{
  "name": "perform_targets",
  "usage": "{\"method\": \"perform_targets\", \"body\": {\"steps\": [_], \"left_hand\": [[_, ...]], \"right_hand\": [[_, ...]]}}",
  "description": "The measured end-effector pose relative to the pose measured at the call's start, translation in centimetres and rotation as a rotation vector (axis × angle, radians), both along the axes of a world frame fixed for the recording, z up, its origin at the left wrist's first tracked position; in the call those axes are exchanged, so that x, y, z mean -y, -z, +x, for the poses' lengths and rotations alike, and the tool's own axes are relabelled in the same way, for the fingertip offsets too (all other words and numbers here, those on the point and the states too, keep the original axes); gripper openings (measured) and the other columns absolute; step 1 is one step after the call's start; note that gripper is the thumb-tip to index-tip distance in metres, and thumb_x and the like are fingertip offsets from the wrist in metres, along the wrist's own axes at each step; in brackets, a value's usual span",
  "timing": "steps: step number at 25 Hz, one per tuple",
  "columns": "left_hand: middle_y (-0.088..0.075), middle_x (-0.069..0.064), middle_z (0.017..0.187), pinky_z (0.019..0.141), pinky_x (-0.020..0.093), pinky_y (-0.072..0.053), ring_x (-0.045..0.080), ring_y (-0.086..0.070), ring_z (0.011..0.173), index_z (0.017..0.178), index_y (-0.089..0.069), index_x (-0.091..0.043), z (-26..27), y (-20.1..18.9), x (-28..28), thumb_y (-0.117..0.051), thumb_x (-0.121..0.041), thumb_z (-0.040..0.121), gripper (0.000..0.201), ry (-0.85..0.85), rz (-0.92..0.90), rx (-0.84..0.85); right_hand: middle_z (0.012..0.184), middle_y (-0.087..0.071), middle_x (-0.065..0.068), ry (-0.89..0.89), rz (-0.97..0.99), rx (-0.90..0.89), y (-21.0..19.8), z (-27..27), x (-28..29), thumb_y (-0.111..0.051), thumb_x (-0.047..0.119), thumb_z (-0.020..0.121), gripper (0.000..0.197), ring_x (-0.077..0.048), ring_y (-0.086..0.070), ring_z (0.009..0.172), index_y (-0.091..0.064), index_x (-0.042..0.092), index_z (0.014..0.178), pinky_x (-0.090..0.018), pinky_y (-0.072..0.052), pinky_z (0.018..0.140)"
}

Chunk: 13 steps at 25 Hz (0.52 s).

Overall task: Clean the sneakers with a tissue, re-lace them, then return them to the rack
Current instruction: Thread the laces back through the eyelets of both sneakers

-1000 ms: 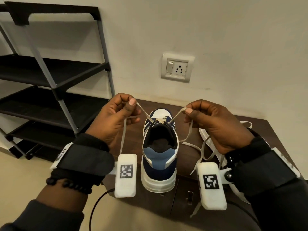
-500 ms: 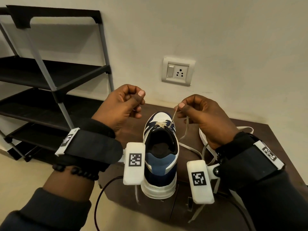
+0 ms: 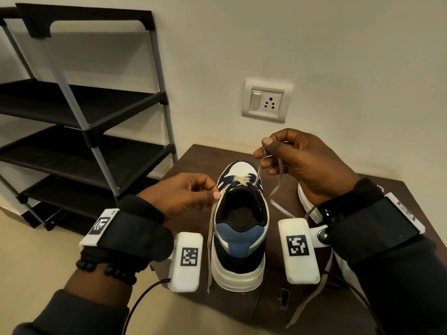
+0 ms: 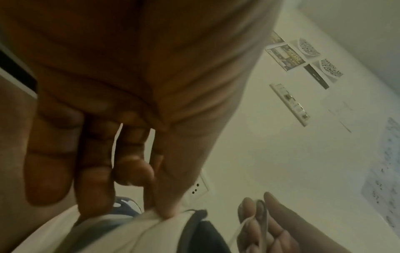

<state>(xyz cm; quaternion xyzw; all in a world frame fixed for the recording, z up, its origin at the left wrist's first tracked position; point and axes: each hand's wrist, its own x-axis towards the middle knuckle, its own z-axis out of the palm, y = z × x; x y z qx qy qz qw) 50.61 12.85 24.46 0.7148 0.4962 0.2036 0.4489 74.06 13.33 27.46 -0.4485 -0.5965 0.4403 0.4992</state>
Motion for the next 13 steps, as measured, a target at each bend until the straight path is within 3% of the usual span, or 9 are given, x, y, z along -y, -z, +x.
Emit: {"method": "perform_targets", "body": {"steps": [2, 6, 8, 9, 11, 13], "left_hand": [[-0.064, -0.001, 0.078, 0.078, 0.030, -0.049, 0.012, -0.060, 0.076, 0.091, -0.061, -0.011, -0.1, -0.1, -0.1, -0.053, -0.020, 0.093, 0.012, -0.027, -0.019, 0.058], [-0.055, 0.001, 0.061, 0.069, 0.036, -0.050, 0.017, -0.055, 0.057, 0.081, -0.052, -0.012, -0.2, -1.6, -0.8, -0.048, -0.022, 0.097, 0.019, -0.210, -0.215, 0.520], [-0.056, 0.000, 0.066, 0.065, 0.031, -0.055, 0.012, -0.055, 0.058, 0.088, -0.055, -0.013, -0.3, -2.9, -1.1, -0.056, -0.022, 0.088, 0.009, -0.247, -0.132, 0.710], [-0.060, 0.001, 0.072, 0.067, 0.029, -0.057, 0.011, -0.058, 0.061, 0.094, -0.055, -0.013, -0.2, -3.5, -1.1, -0.058, -0.021, 0.083, 0.015, -0.244, -0.057, 0.754], [-0.068, 0.003, 0.084, 0.076, 0.025, -0.057, 0.011, -0.065, 0.073, 0.106, -0.056, -0.011, 0.1, -4.1, -1.1, -0.059, -0.016, 0.079, 0.028, -0.194, 0.102, 0.720], [-0.070, 0.006, 0.095, 0.080, 0.021, -0.055, 0.012, -0.067, 0.085, 0.116, -0.055, -0.007, 1.0, -4.2, -0.8, -0.055, -0.008, 0.087, 0.029, -0.141, 0.248, 0.561]], "right_hand": [[0.091, -0.073, -0.007, 0.004, 0.009, 0.028, 0.2, -0.2, -0.1, -0.056, 0.019, 0.092, 0.019, -0.015, -0.063, 0.074, -0.059, 0.002, 0.102, -0.027, -0.052, 0.067], [0.093, -0.074, -0.001, 0.042, 0.032, 0.069, 0.4, -0.2, -0.4, -0.057, 0.020, 0.092, 0.017, -0.010, -0.066, 0.080, -0.060, 0.007, 0.103, -0.032, -0.051, 0.078], [0.093, -0.074, 0.001, 0.037, 0.031, 0.075, 0.3, -0.3, -0.5, -0.057, 0.020, 0.092, 0.018, -0.010, -0.068, 0.083, -0.060, 0.008, 0.105, -0.030, -0.051, 0.077], [0.094, -0.074, 0.001, 0.029, 0.028, 0.074, 0.3, -0.4, -0.5, -0.056, 0.019, 0.093, 0.019, -0.010, -0.068, 0.084, -0.061, 0.008, 0.107, -0.027, -0.051, 0.075], [0.096, -0.074, 0.000, 0.014, 0.024, 0.067, 0.3, -0.5, -0.6, -0.053, 0.016, 0.094, 0.020, -0.011, -0.068, 0.087, -0.061, 0.009, 0.110, -0.024, -0.052, 0.073], [0.097, -0.073, 0.002, 0.011, 0.039, 0.106, 0.5, -0.6, -0.7, -0.052, 0.014, 0.095, 0.019, -0.013, -0.067, 0.088, -0.063, 0.013, 0.110, -0.027, -0.052, 0.076]]}}
